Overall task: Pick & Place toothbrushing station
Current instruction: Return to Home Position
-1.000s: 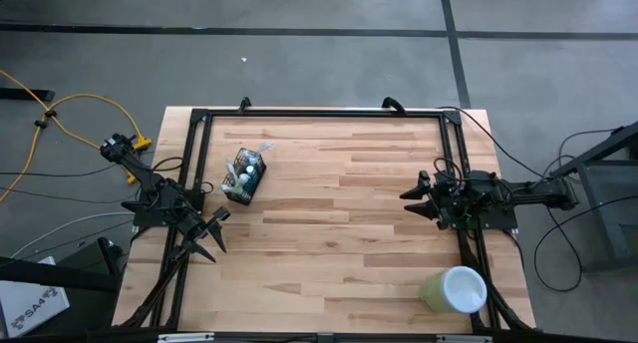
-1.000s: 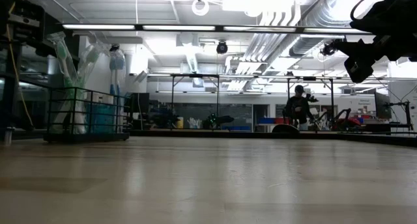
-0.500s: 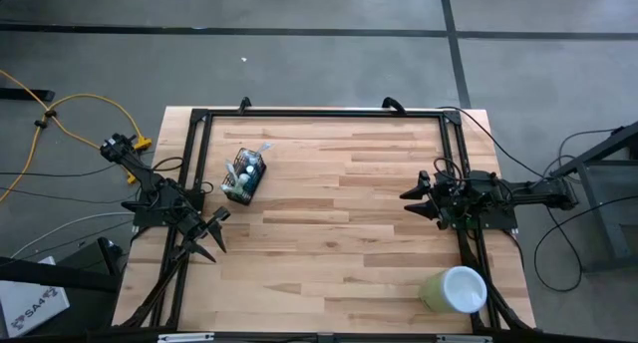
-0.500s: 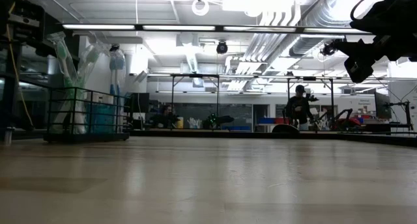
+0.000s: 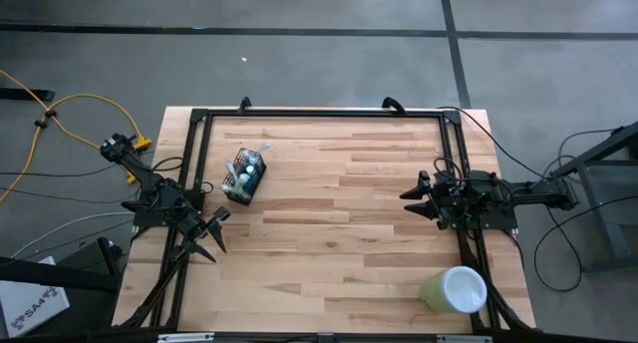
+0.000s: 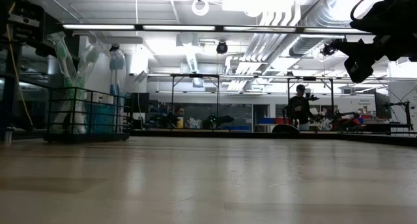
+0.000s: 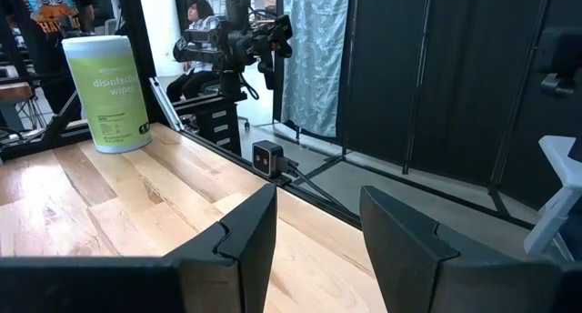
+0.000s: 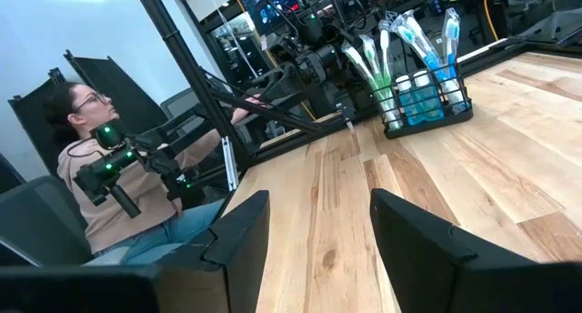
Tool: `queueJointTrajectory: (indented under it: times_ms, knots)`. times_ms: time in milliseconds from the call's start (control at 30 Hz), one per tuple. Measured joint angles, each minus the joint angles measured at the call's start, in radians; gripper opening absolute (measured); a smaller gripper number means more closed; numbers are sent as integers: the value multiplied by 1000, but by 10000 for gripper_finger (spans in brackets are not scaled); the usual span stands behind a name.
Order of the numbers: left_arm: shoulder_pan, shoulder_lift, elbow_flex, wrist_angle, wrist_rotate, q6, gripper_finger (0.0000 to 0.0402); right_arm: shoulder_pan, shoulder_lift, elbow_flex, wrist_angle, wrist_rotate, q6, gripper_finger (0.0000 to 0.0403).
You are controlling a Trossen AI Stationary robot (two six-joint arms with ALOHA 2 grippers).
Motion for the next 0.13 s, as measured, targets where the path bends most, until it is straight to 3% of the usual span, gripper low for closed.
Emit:
queueJointTrajectory:
  times_ms: [133]
  knots:
    - [0, 0, 0, 0, 0, 0, 154, 0, 0, 0, 0, 0, 0, 184]
